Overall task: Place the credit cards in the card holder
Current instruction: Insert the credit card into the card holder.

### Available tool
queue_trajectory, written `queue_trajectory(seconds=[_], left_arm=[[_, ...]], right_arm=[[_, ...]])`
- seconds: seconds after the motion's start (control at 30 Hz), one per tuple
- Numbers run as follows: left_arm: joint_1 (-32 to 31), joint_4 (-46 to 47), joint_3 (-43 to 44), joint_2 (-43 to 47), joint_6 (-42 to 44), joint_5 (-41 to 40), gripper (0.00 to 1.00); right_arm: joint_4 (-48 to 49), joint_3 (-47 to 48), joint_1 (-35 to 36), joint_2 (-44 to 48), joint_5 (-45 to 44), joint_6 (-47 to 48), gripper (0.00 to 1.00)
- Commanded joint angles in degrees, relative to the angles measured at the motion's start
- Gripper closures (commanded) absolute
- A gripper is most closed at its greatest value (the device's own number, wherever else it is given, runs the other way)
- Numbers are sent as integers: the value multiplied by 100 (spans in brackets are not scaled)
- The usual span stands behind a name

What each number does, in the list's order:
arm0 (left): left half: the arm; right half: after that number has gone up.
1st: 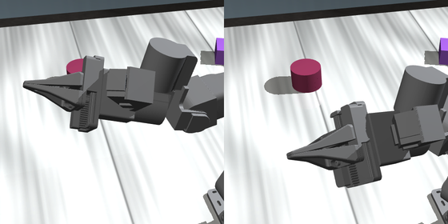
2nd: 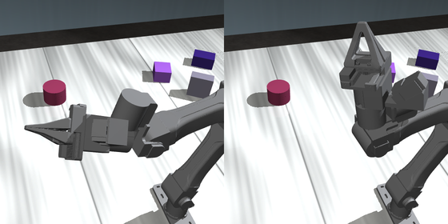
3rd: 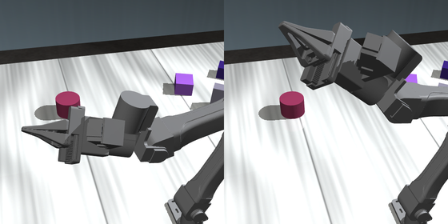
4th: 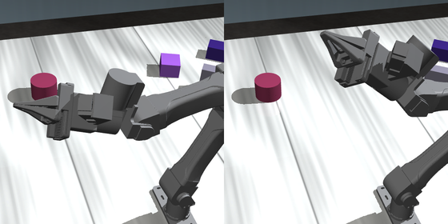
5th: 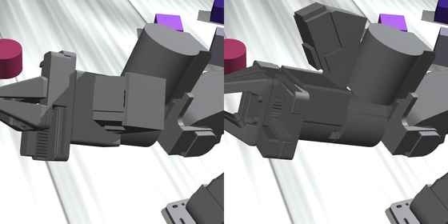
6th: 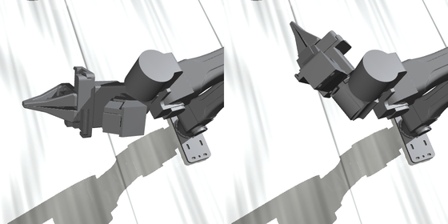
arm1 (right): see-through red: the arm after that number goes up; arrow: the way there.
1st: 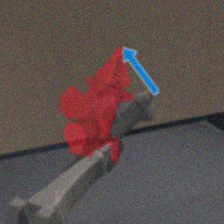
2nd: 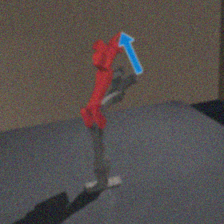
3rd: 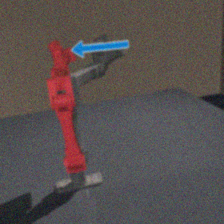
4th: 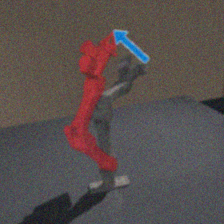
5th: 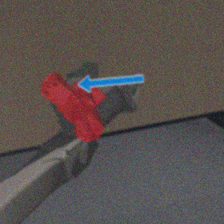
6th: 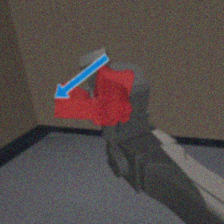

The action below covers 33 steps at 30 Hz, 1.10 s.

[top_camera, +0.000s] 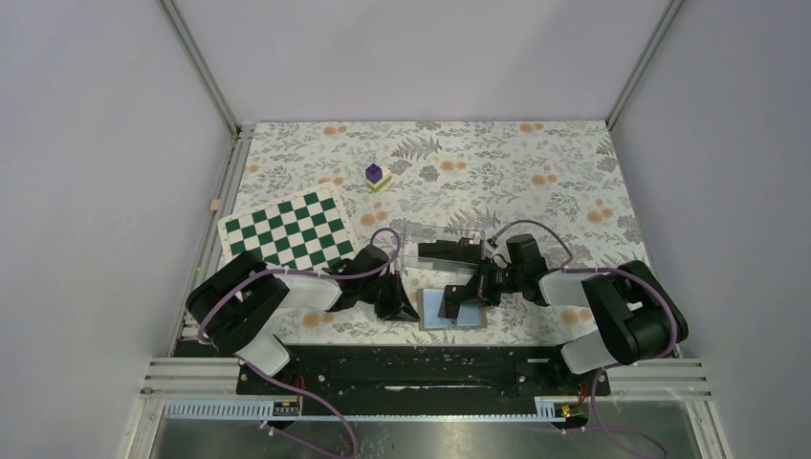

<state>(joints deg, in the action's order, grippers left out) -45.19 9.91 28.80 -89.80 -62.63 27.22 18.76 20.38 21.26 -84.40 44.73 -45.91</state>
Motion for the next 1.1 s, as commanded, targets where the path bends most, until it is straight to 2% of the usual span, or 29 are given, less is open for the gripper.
queue_trajectory(seconds=[0.0,0.37,0.67,1.07], left_arm=[[-56,-375,-58,-226,176,-315,100],[-60,-725,143,-292,454,-420,100],[-133,-868,386,-465,604,-375,100],[-217,-948,570,-632,669,-349,100]], right_arm=[[-66,42,-7,-16,107,39,100],[-1620,421,1,104,52,609,100],[-2110,734,308,-268,-15,803,100],[-2173,893,540,-427,-114,825,100]])
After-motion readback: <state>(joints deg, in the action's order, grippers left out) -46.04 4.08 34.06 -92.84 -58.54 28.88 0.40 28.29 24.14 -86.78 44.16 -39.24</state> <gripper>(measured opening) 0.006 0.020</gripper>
